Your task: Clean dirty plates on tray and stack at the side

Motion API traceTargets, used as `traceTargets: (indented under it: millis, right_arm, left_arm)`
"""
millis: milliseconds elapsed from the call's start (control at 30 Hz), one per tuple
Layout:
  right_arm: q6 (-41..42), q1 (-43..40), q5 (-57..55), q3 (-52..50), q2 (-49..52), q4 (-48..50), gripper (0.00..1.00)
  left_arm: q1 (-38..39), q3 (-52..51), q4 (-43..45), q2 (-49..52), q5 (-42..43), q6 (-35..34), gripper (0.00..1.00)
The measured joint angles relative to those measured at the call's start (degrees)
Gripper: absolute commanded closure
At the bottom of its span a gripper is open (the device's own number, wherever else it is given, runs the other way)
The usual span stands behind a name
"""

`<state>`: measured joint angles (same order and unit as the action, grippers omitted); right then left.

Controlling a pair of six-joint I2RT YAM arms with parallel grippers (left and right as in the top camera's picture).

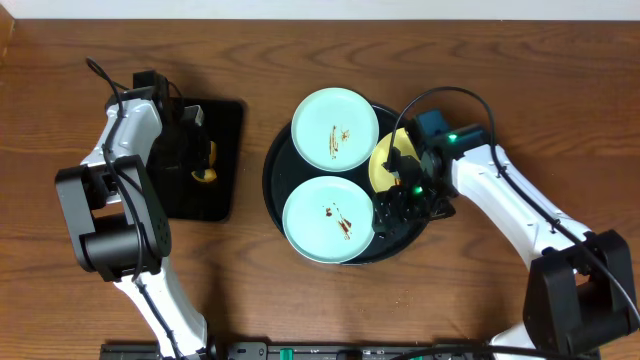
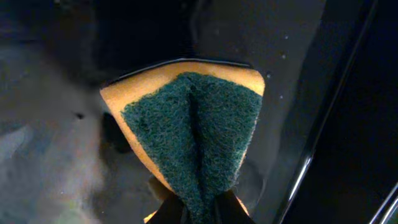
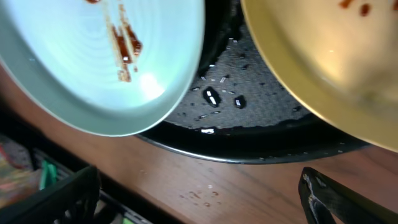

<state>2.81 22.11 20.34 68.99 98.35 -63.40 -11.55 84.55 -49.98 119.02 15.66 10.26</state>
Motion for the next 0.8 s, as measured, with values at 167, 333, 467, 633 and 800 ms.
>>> traceTargets:
  millis: [167,333,467,633,800]
  right_arm:
    - [0.48,3.45,-8.04,0.00,-0.04,1.68,0.01]
    - [1.77,11.39,-13.68,0.02,-0.04,9.07,0.01]
    - [2.93,14.69,-13.35,0.04,-0.04,15.21,0.01]
    - [4.76,14.56,-12.98,0.04,-0.04,16.52,0.14]
    - [5.75,13.79,-12.15,0.04,-0.04,15.47,0.21]
  left_arm:
    - [0.00,0.00,-0.02,0.00,0.11,0.02,0.93]
    - [0.00,-0.02,-0.26,0.00,0.26,0.00,0.93]
    - [0.00,-0.02,-0.37,0.00,0.33,0.02,0.93]
    - [0.00,-0.09,-0.52,0.00,0.33,0.02,0.93]
    - [0.00,-0.11,-0.61,0.00,0.33,0.00,0.93]
